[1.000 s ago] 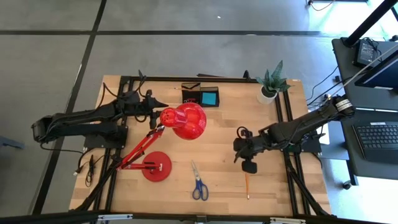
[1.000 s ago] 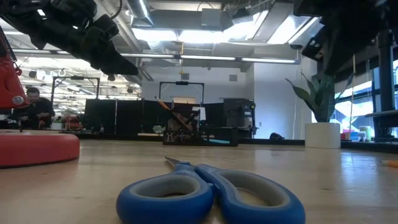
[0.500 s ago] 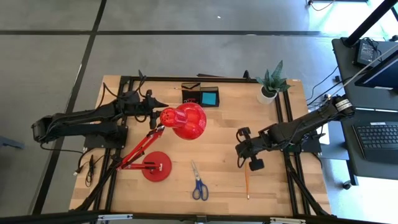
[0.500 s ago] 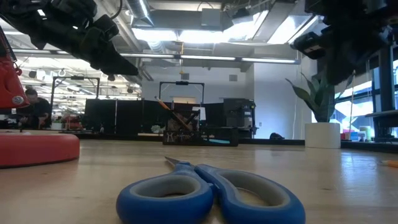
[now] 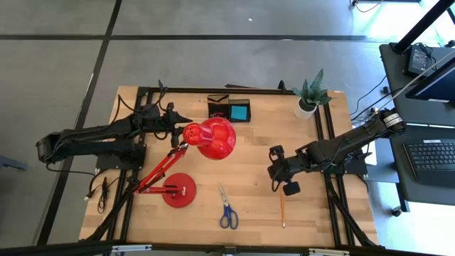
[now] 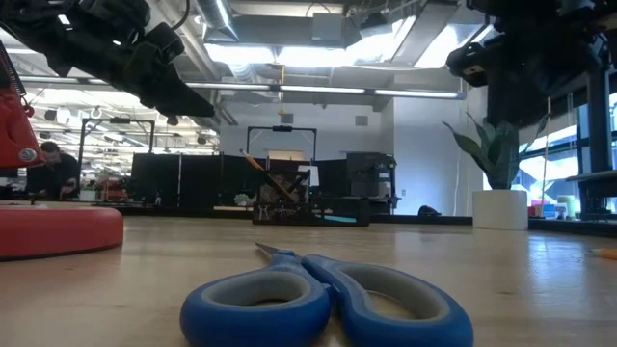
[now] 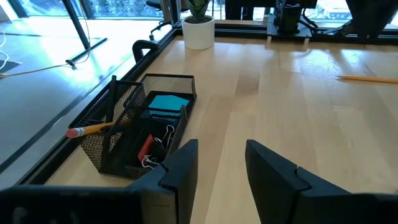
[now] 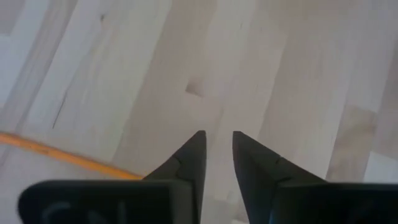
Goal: Pick and place office supplies into organizer
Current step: Put the pencil into the desk organizer
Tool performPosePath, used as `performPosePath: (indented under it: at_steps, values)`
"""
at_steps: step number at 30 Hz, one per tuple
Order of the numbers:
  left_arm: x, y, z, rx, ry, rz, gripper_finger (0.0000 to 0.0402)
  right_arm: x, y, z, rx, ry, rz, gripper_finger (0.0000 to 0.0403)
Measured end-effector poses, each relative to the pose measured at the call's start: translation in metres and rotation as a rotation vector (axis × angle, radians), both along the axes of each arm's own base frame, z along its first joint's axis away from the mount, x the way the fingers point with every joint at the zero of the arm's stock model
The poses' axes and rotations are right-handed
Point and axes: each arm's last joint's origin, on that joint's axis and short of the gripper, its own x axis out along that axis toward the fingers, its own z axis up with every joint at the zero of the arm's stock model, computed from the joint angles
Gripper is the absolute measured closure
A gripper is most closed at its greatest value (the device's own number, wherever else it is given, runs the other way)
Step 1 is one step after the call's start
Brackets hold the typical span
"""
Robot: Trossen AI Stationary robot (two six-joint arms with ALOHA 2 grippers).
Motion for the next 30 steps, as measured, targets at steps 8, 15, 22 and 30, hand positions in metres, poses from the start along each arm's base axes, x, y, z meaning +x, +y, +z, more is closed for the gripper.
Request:
performPosePath:
  at_steps: [8, 15, 22, 30]
  values:
    - [0.000, 0.000, 0.000, 0.000, 0.000, 0.000, 0.0274, 0.002, 0.001, 0.001, 0.008, -0.021, 0.002, 0.0275]
    - [0.000, 0.000, 0.000, -0.007, -0.002, 0.003, 0.0274, 0.002, 0.001, 0.001, 0.053, -0.021, -0.067, 0.0207]
    - [0.000, 0.000, 0.000, -0.007, -0.002, 0.003, 0.0274, 0.000, 0.002, 0.000, -0.003, 0.003, 0.086, 0.0188]
    - [0.000, 0.000, 0.000, -0.007, -0.001, 0.003, 0.0274, -0.008, 0.014, -0.015, -0.182, 0.097, 0.491, 0.0188]
